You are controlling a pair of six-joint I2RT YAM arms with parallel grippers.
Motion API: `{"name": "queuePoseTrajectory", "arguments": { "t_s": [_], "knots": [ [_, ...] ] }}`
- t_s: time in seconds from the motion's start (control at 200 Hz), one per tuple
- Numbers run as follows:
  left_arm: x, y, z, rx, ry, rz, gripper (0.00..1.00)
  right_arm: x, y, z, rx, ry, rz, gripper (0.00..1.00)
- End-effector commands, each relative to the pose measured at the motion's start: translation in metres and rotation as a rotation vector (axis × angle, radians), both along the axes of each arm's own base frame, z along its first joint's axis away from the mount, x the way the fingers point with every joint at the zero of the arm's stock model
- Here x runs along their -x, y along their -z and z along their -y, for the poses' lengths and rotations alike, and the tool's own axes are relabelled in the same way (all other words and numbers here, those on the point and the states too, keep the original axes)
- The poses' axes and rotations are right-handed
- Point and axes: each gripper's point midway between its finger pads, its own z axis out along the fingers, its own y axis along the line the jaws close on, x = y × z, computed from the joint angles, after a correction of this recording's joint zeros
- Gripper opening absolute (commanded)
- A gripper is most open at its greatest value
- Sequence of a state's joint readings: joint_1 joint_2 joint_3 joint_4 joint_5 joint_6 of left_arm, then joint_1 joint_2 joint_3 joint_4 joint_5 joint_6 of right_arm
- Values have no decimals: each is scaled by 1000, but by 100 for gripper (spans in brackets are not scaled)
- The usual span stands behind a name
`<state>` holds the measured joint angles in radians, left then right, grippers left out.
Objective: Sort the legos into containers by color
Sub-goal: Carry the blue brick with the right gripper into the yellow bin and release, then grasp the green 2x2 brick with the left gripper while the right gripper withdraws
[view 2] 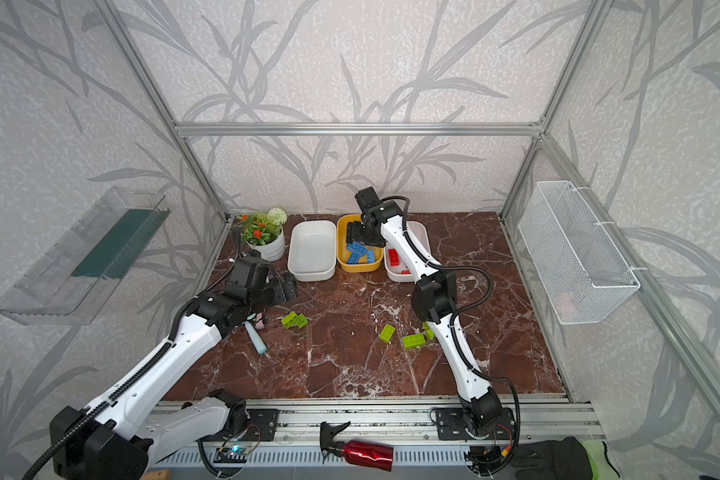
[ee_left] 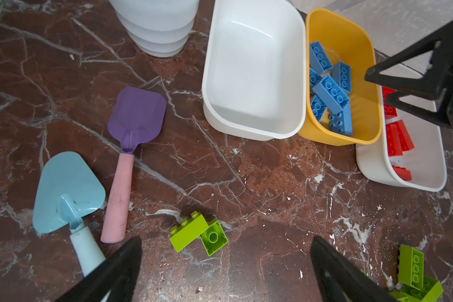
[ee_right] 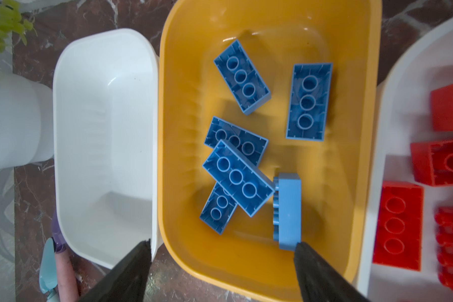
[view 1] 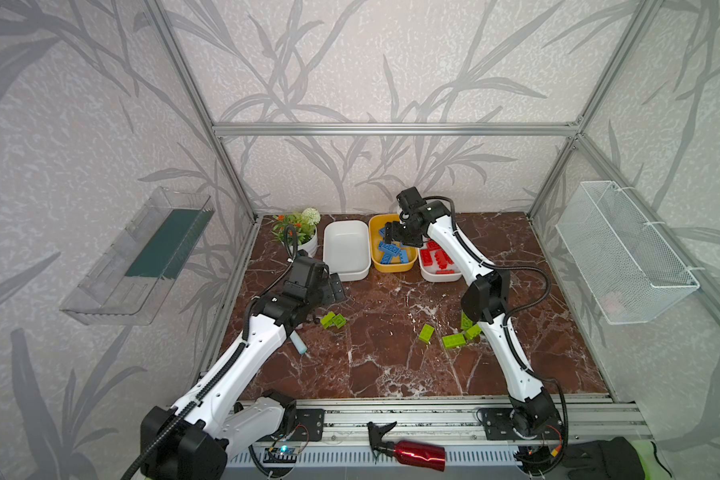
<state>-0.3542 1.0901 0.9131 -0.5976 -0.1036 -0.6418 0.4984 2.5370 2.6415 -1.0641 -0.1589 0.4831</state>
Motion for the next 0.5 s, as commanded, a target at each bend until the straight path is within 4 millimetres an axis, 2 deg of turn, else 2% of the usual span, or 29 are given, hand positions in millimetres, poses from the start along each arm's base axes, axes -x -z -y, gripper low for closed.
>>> {"name": "queuePoseTrajectory", "arguments": {
  "t_s": [0.0, 0.23, 0.295, 0.32, 0.495],
  "knots": [
    [7, 20, -10, 11, -91, -84, 99, 16, -58, 3, -30, -55, 76, 89],
    [13, 57, -16, 32, -237, -240, 99, 66, -80, 24, 58, -144, 36, 92],
    [15, 67, -13, 51, -257, -292, 99, 80, -86, 29, 69, -160, 41, 94],
    [15, 71, -10, 60, -259, -313, 99, 86, -89, 30, 66, -164, 43, 100],
    [11, 90, 3, 123, -293, -386, 97, 121, -105, 50, 57, -172, 52, 99]
  ]
}}
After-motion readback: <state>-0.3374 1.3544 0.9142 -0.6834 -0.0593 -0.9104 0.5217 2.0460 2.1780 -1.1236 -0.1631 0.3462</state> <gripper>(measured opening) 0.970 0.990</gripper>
